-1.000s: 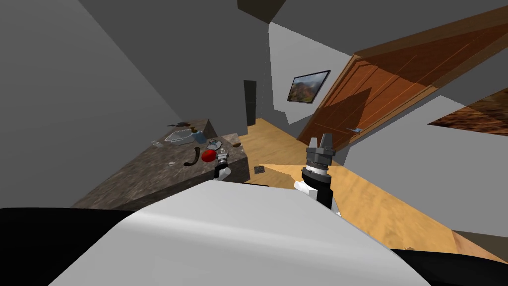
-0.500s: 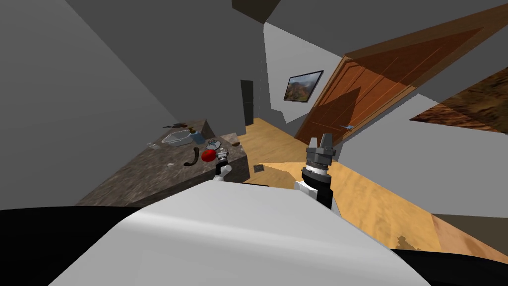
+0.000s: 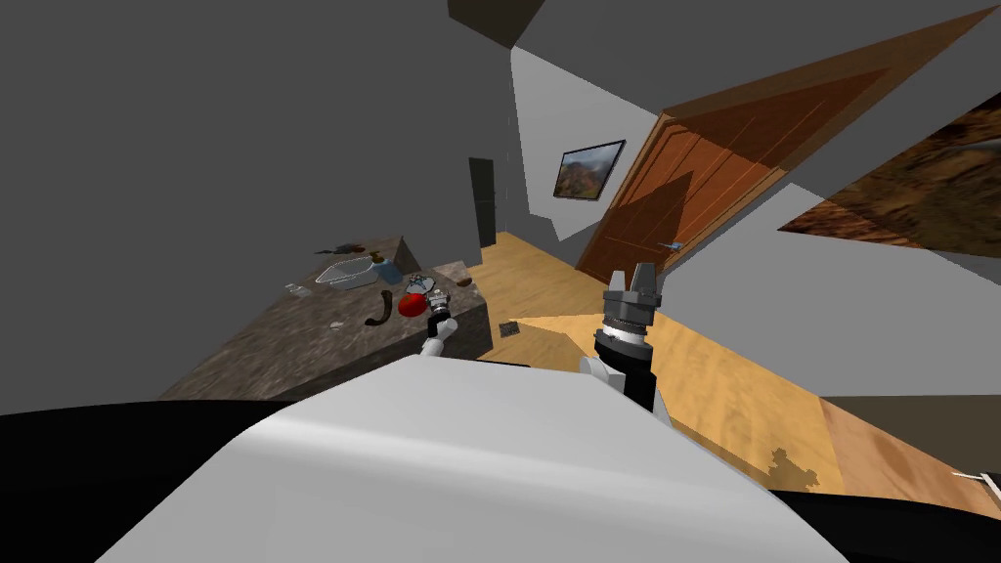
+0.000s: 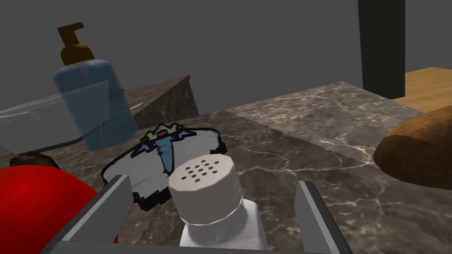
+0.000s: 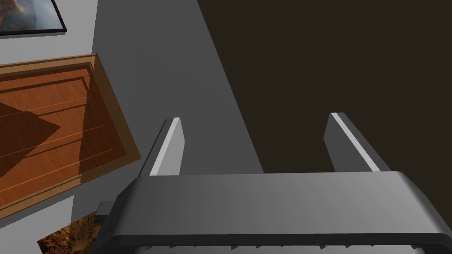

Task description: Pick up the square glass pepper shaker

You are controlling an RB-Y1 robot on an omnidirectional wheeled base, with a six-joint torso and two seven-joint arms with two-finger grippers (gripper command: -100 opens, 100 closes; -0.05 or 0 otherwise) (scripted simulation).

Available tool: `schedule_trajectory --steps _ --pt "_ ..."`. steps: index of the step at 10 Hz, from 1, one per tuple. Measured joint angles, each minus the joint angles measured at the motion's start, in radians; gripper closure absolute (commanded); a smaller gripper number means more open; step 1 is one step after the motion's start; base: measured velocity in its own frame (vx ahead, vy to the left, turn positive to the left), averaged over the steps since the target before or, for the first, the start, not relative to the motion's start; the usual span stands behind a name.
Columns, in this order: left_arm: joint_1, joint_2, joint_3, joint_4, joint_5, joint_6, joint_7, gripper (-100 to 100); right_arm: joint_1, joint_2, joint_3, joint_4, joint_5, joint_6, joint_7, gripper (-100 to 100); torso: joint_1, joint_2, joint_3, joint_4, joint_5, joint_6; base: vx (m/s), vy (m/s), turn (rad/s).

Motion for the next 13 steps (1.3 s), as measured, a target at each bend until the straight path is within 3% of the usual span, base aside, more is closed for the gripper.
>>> schedule_trajectory --steps 2,7,9,11,12,13 --pt "-0.028 0.002 -0.002 0.061 -0.003 -0.016 0.007 -100 0.000 0.000 0.000 0.000 0.000 0.000 0.000 0 0.000 -0.003 -0.003 -0.002 0.001 -0.002 -0.041 0.010 -0.078" --pt "-0.159 0.006 0.061 0.197 0.003 -0.072 -0.010 -100 0.000 0.000 0.000 0.000 0.000 0.000 0.000 0 0.003 0.001 0.000 -0.001 0.002 -0.002 -0.074 0.032 -0.066" --pt "-0.207 0.013 0.060 0.288 0.000 -0.095 0.003 -100 0.000 0.000 0.000 0.000 0.000 0.000 0.000 0 0.002 -0.004 -0.003 -0.003 0.002 -0.002 -0.036 0.017 -0.068" --pt "-0.264 0.014 0.090 0.338 0.004 -0.113 -0.009 -100 0.000 0.000 0.000 0.000 0.000 0.000 0.000 0 0.003 0.000 -0.001 -0.002 0.002 -0.002 -0.069 0.027 -0.062" --pt "-0.278 0.017 0.091 0.373 0.003 -0.121 -0.006 -100 0.000 0.000 0.000 0.000 0.000 0.000 0.000 0 0.002 -0.001 -0.002 -0.002 0.002 -0.003 -0.070 0.016 -0.129" --pt "-0.320 0.025 0.103 0.435 0.001 -0.151 0.006 -100 0.000 0.000 0.000 0.000 0.000 0.000 0.000 0 0.002 -0.001 -0.001 -0.002 0.002 -0.002 -0.087 0.033 -0.104"
